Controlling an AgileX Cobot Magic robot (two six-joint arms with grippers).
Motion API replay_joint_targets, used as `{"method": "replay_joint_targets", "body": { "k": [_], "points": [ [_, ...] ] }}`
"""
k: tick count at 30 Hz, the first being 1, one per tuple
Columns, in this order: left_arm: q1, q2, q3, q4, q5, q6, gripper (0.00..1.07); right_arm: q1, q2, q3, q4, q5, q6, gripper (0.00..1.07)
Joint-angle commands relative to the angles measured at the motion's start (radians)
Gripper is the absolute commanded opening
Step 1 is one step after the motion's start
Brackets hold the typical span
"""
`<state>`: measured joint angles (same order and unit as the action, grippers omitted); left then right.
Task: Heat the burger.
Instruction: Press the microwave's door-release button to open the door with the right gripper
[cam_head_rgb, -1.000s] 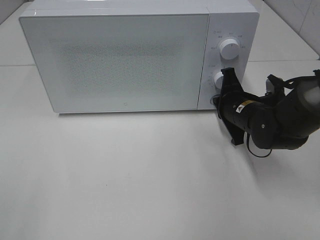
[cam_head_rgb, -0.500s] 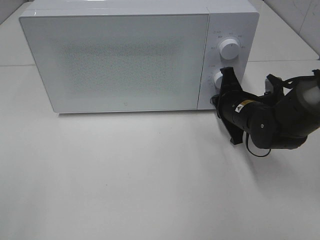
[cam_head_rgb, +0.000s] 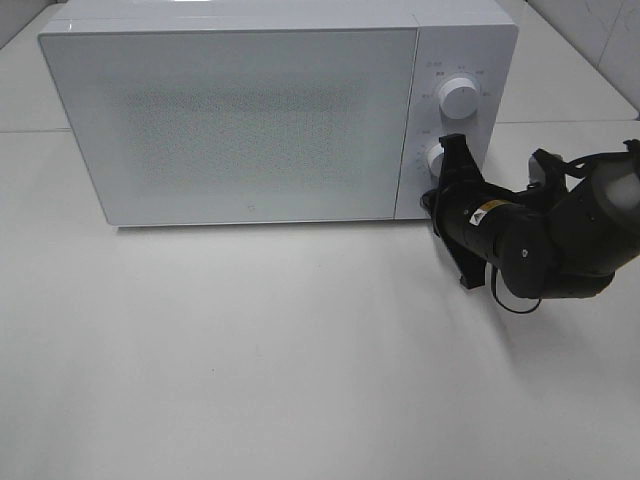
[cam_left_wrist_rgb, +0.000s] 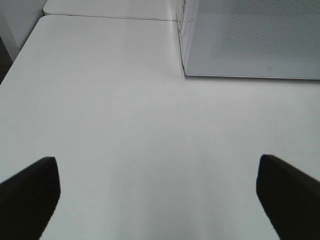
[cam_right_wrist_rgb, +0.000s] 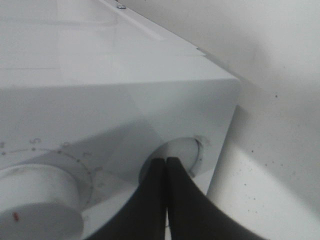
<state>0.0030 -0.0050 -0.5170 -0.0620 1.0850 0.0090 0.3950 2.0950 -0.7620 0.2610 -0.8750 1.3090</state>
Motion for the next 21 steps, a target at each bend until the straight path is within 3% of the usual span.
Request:
{"method": "replay_joint_targets", "body": {
  "k": [1, 21],
  "points": [
    [-0.006, -0.015, 0.0, 0.004, -0.014, -0.002, 1.01, -0.006, -0.008, -0.039, -0.011, -0.108, 0.0, 0.0],
    [-0.006, -0.015, 0.0, 0.004, -0.014, -0.002, 1.01, -0.006, -0.008, -0.058, -0.004, -0.119, 0.01, 0.0]
  ]
}}
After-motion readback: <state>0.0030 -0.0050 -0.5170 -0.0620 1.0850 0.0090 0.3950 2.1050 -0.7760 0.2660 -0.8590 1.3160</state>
